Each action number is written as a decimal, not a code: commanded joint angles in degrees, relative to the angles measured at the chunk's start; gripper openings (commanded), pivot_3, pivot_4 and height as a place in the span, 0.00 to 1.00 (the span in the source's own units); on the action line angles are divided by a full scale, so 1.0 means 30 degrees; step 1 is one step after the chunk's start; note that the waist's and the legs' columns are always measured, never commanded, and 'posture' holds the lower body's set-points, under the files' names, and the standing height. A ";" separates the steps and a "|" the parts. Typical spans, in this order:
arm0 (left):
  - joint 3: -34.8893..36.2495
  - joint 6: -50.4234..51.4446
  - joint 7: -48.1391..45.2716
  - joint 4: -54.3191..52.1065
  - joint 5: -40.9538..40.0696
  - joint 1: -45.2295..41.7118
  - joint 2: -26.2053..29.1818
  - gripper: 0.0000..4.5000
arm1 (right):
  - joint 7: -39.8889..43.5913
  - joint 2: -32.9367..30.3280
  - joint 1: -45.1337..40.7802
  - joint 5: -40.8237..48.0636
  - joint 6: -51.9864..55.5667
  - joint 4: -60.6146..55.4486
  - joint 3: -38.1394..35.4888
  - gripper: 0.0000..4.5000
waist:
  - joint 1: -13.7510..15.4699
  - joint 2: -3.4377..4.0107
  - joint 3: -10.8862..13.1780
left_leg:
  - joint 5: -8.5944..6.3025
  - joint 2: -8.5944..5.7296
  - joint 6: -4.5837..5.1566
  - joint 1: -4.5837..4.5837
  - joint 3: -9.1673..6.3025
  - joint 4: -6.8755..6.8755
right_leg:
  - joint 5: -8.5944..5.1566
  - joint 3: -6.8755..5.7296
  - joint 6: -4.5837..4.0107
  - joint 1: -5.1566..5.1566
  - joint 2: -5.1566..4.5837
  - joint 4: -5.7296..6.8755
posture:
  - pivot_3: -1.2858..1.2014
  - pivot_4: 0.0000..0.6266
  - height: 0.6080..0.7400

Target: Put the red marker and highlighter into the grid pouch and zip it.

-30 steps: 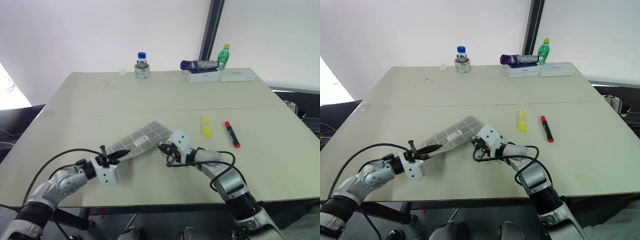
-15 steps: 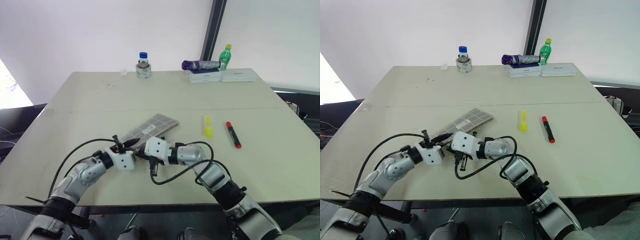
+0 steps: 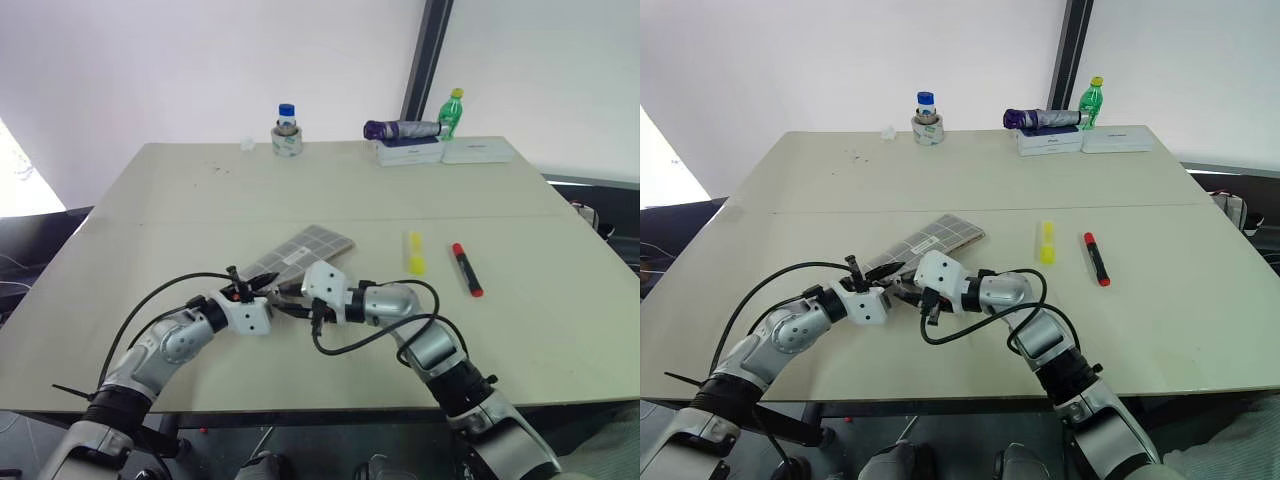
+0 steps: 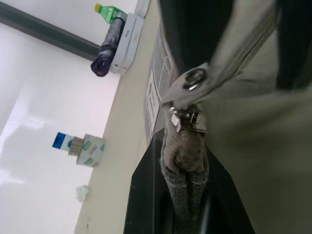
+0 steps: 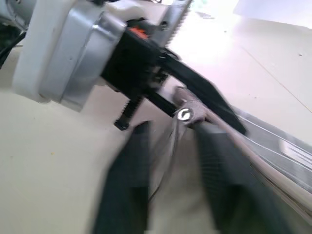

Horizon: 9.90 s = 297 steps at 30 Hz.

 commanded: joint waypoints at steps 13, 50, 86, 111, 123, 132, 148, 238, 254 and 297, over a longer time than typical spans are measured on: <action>0.0825 -0.1435 -0.1598 -0.0556 -0.3867 0.0444 0.0599 0.00 | -0.1001 -0.1617 0.1758 0.2148 -0.0490 -0.1537 -0.4061 0.88 | -0.0085 -0.0009 0.0005 | 0.0002 0.0012 -0.0004 0.0000 -0.0001 -0.0015 | 0.0000 0.0001 0.0001 -0.0007 0.0019 -0.0001 | 0.52 0.24 1.00; 0.1805 -0.1613 -0.2885 -0.0412 -0.5061 0.1753 0.0409 0.00 | -1.0596 -0.0880 1.1902 0.2611 0.2981 -1.1892 -1.0318 0.99 | -0.0111 -0.0034 -0.0004 | -0.0044 0.0004 -0.0037 -0.0020 -0.0062 -0.0017 | 0.0014 0.0003 -0.0012 0.0004 0.0001 -0.0081 | 0.52 0.24 1.00; 0.1681 -0.1209 -0.2378 -0.1002 -0.4106 0.1877 -0.0018 0.00 | -1.3804 -0.0091 0.0840 0.0470 0.6146 0.2443 -0.9052 0.20 | -0.0104 -0.0036 -0.0003 | 0.0003 0.0001 -0.0014 -0.0062 0.0003 -0.0036 | 0.0021 0.0002 0.0000 -0.0040 0.0008 -0.0075 | 0.52 0.24 1.00; 0.1438 -0.2167 -0.3158 0.0364 -0.4526 0.0128 -0.0198 0.00 | -0.1351 -0.4114 0.2809 0.1764 -0.1434 -0.2148 -0.5409 0.20 | -0.0039 -0.0038 0.0001 | -0.0014 0.0002 0.0017 -0.0069 -0.0007 -0.0013 | 0.0024 -0.0002 0.0006 -0.0044 0.0015 -0.0077 | 0.52 0.24 1.00; 0.1921 -0.1792 -0.3051 -0.0072 -0.4810 0.0749 0.0138 0.00 | -0.0778 -0.5155 0.3927 0.2045 -0.2275 -0.1558 -0.6223 0.20 | -0.0026 -0.0038 0.0002 | -0.0013 0.0001 0.0017 -0.0069 -0.0008 -0.0006 | 0.0024 -0.0002 0.0006 -0.0040 0.0013 -0.0076 | 0.52 0.24 1.00; 0.1779 -0.1830 -0.3038 -0.0017 -0.4669 0.0654 0.0014 0.00 | -0.1973 -0.4914 0.3988 0.1579 -0.1788 -0.0857 -0.6610 0.20 | -0.0006 -0.0038 0.0002 | -0.0011 0.0002 0.0015 -0.0067 -0.0006 -0.0001 | 0.0025 -0.0002 0.0007 -0.0037 0.0019 -0.0075 | 0.52 0.24 1.00; 0.1640 -0.1869 -0.2907 0.0045 -0.4435 0.0671 0.0004 0.00 | -0.0776 -0.4877 0.5245 0.3358 -0.0757 -0.2674 -0.6440 0.20 | -0.0025 -0.0040 0.0001 | -0.0013 0.0003 0.0018 -0.0066 -0.0015 0.0001 | 0.0026 -0.0003 0.0009 -0.0033 0.0018 -0.0075 | 0.52 0.24 1.00; 0.1181 -0.2982 -0.4443 -0.0162 -0.4605 0.0574 0.0869 0.00 | -1.1488 -0.4889 0.5562 0.3498 0.6079 -0.0309 -1.2932 0.99 | -0.0005 -0.0058 -0.0011 | 0.0003 -0.0006 -0.0006 -0.0023 -0.0021 0.0007 | 0.0027 0.0013 0.0012 0.0008 0.0030 -0.0043 | 0.52 0.24 1.00; 0.0909 -0.3132 -0.4133 0.0288 -0.4285 0.0156 0.0742 0.00 | -0.5441 -0.4840 0.5824 0.6085 0.4073 -0.1488 -1.2101 0.09 | -0.0040 -0.0052 -0.0013 | -0.0001 0.0000 0.0000 -0.0020 -0.0016 -0.0002 | 0.0027 0.0016 0.0014 0.0004 0.0032 -0.0042 | 0.52 0.24 1.00; -0.0113 -0.2050 -0.6973 -0.2943 -0.5520 -0.0570 0.0305 0.00 | 0.1529 -0.6953 0.0241 -0.2521 -1.2488 0.2111 -0.2394 0.32 | 0.0012 -0.0057 -0.0009 | 0.0069 -0.0011 -0.0116 -0.0019 0.0053 0.0029 | 0.0026 0.0012 0.0019 0.0007 0.0038 -0.0042 | 0.52 0.24 1.00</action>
